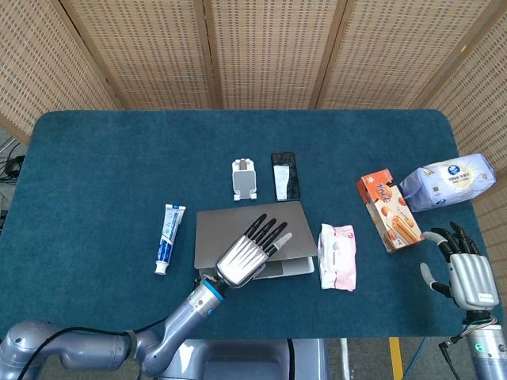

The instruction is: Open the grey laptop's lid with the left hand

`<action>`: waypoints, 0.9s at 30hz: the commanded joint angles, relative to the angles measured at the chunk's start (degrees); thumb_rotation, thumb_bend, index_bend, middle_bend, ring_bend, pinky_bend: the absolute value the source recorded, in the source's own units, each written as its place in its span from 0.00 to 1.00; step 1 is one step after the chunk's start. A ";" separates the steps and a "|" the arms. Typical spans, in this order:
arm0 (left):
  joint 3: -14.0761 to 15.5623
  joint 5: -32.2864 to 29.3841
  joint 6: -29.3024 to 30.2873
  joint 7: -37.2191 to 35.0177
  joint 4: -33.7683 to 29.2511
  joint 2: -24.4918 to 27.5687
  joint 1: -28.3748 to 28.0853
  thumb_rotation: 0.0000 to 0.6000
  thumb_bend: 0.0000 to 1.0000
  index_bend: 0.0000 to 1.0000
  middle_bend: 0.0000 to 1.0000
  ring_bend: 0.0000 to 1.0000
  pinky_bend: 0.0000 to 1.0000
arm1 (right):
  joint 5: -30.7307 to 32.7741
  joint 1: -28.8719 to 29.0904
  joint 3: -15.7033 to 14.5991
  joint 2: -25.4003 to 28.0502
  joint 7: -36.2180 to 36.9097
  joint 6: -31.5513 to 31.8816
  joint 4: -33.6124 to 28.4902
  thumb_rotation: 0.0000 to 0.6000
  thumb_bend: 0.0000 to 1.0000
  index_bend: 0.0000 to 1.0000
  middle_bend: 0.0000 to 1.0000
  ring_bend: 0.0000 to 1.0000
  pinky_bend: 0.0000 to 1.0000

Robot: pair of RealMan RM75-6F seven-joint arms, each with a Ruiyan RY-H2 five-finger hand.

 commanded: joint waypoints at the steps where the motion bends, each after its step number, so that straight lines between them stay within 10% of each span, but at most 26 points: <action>1: -0.80 -0.62 0.00 0.08 -0.26 0.29 -0.39 0.94 0.42 0.00 0.00 0.00 0.00 | -1.25 0.94 -0.54 0.41 0.32 -1.07 -0.58 1.00 0.41 0.26 0.23 0.01 0.17; 27: -4.06 -3.72 1.51 0.64 -2.12 3.07 -1.88 0.94 0.41 0.00 0.00 0.00 0.00 | -10.03 11.55 -5.10 -2.97 1.06 -14.81 -2.47 1.00 0.41 0.26 0.22 0.01 0.17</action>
